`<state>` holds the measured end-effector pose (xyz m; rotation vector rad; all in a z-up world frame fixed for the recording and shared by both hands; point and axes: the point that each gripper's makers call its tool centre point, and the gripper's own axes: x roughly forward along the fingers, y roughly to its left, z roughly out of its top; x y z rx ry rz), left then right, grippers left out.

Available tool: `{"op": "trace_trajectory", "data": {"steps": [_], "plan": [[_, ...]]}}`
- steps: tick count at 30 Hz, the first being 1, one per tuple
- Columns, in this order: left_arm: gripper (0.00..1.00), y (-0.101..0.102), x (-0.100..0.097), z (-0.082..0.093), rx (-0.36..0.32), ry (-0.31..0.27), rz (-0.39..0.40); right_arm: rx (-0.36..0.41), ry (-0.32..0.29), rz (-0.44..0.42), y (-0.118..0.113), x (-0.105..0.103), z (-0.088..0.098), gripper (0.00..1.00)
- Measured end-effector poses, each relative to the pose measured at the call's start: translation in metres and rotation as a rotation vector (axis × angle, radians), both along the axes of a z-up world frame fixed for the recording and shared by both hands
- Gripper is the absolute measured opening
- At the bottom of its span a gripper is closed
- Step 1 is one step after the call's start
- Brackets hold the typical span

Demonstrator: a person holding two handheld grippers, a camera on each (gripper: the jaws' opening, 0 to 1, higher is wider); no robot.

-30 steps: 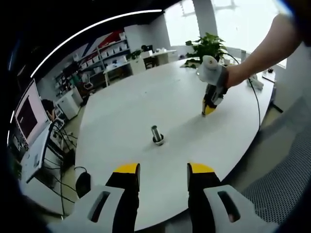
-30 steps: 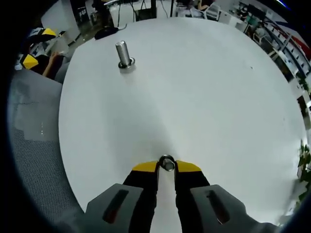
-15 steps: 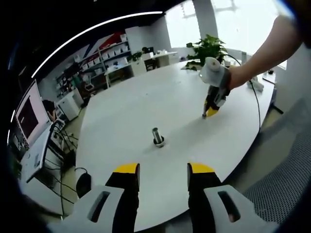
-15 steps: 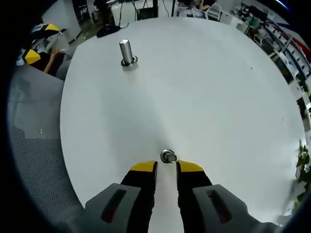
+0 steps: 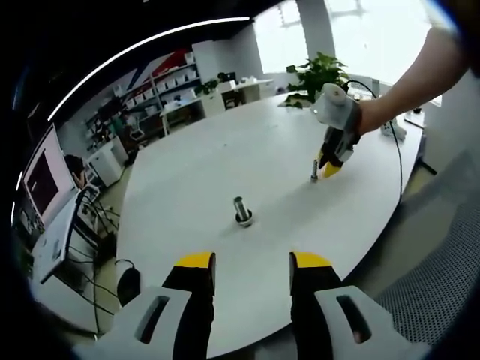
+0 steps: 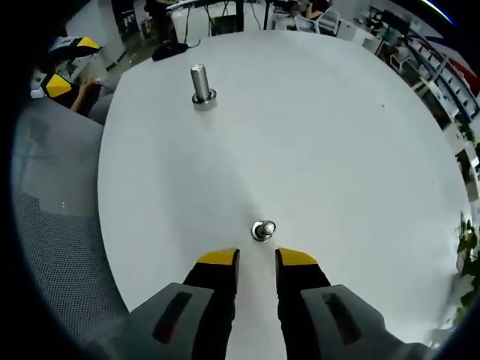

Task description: Place the washer onto the threaded stud by aligning its center hole with the stud, sliding it down to the base, and recovering from edge contact or off-axis alignment until the washer reaches the visible bottom stop.

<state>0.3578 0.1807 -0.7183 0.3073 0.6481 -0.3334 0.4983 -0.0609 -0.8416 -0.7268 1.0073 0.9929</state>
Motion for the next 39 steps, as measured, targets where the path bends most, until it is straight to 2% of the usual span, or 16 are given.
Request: {"op": "trace_trajectory", "data": {"steps": [9, 22, 25, 27, 33, 39], "plan": [[0.38, 0.0, 0.0, -0.001, -0.001, 0.007, -0.001, 0.053, -0.004, -0.025, 0.001, -0.005, 0.011, 0.24], [0.38, 0.0, -0.001, -0.002, 0.0, 0.009, 0.001, 0.073, -0.012, -0.057, -0.012, -0.009, 0.017, 0.26], [0.38, 0.0, -0.001, -0.002, -0.002, 0.009, 0.001, 0.111, -0.005, -0.092, -0.013, -0.012, 0.024, 0.27], [0.38, -0.001, -0.001, -0.002, -0.002, 0.01, 0.001, 0.145, -0.022, -0.103, -0.012, -0.014, 0.033, 0.27], [0.38, 0.0, -0.001, -0.002, -0.009, 0.009, 0.001, 0.173, -0.027, -0.134, -0.021, -0.024, 0.04, 0.28], [0.38, -0.001, -0.001, 0.0, -0.016, 0.003, 0.003, 0.275, -0.083, -0.163, -0.016, -0.032, 0.066, 0.28]]}}
